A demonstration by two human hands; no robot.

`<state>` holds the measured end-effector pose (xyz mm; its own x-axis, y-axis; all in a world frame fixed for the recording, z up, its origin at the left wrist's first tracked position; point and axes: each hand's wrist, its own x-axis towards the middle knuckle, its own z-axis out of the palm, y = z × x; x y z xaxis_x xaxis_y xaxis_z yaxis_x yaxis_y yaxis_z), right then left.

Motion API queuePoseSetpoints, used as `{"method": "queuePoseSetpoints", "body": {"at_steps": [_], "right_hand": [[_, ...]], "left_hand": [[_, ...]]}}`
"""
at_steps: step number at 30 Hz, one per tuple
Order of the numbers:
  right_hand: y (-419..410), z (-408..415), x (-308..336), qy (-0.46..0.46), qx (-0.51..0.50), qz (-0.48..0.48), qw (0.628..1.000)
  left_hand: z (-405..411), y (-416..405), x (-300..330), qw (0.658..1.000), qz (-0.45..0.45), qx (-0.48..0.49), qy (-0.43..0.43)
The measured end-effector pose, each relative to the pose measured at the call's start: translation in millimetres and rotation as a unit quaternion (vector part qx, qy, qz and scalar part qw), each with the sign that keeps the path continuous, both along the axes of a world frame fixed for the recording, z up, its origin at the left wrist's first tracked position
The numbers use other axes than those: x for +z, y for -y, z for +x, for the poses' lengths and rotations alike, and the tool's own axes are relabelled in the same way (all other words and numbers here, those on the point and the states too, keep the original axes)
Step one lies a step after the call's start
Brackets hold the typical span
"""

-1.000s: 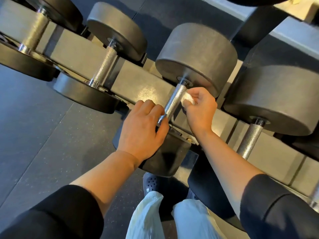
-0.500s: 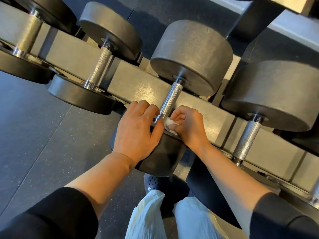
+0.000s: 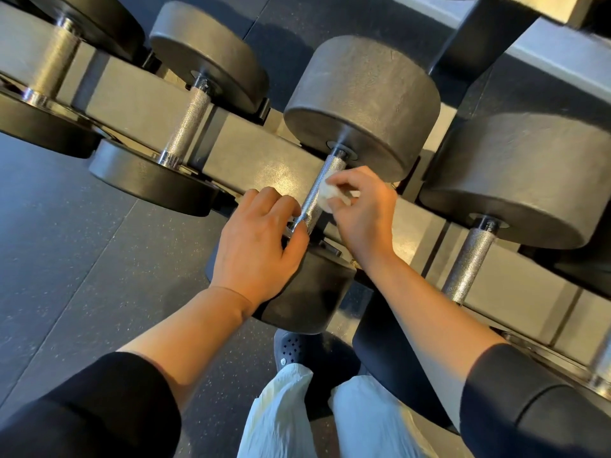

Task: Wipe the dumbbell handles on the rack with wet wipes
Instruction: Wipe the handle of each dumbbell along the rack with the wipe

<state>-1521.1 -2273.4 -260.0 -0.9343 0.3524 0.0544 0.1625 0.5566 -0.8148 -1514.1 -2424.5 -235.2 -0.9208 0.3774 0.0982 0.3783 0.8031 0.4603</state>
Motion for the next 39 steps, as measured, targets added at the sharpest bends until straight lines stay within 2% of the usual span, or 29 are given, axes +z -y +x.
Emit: {"method": "queuePoseSetpoints", "body": {"at_steps": [5,10,13,16,19,22,24,27,31,34,37,39], "right_hand": [[5.9,20.7,-5.4,0.117,0.078,-0.079,0.987],[0.8,18.7,-1.1,0.143,0.106,-0.091,0.980],[-0.1,11.2,6.1,0.041,0.045,-0.016,0.998],[-3.7,-6.7,7.0,-0.085,0.026,0.097,0.991],[-3.9,-19.1,-4.1,-0.058,0.096,0.162,0.980],[0.5,-14.8,-14.0,-0.004,0.149,0.165,0.975],[1.0,-7.4,-14.9,-0.013,0.161,0.150,0.975],[-1.1,4.2,-14.2,-0.017,0.203,0.179,0.963],[-1.8,11.9,-7.9,0.050,0.217,0.141,0.965],[-2.0,11.5,-8.8,0.037,0.226,0.130,0.965],[-1.2,15.7,-9.0,0.016,0.222,0.040,0.974],[-2.3,16.6,-5.5,0.033,0.244,0.019,0.969]], "left_hand": [[0.5,-0.1,-0.1,1.000,0.003,0.002,0.000],[0.7,-0.4,0.7,1.000,0.005,0.001,-0.001],[0.0,0.1,0.9,1.000,0.005,-0.002,-0.004],[-0.3,0.5,0.1,1.000,0.000,0.000,-0.003],[0.2,0.3,-0.1,1.000,0.004,0.001,0.002],[0.2,0.6,0.0,1.000,0.012,0.002,0.004],[0.4,0.9,-0.3,1.000,0.016,0.003,0.006],[0.8,1.3,-0.3,1.000,0.019,0.002,0.012],[0.3,2.0,-0.9,1.000,0.022,-0.002,0.014],[0.3,2.2,-1.0,1.000,0.025,-0.003,0.014],[1.1,1.7,-1.4,0.999,0.024,0.002,0.021],[1.3,1.8,-1.6,0.999,0.021,0.005,0.024]]}}
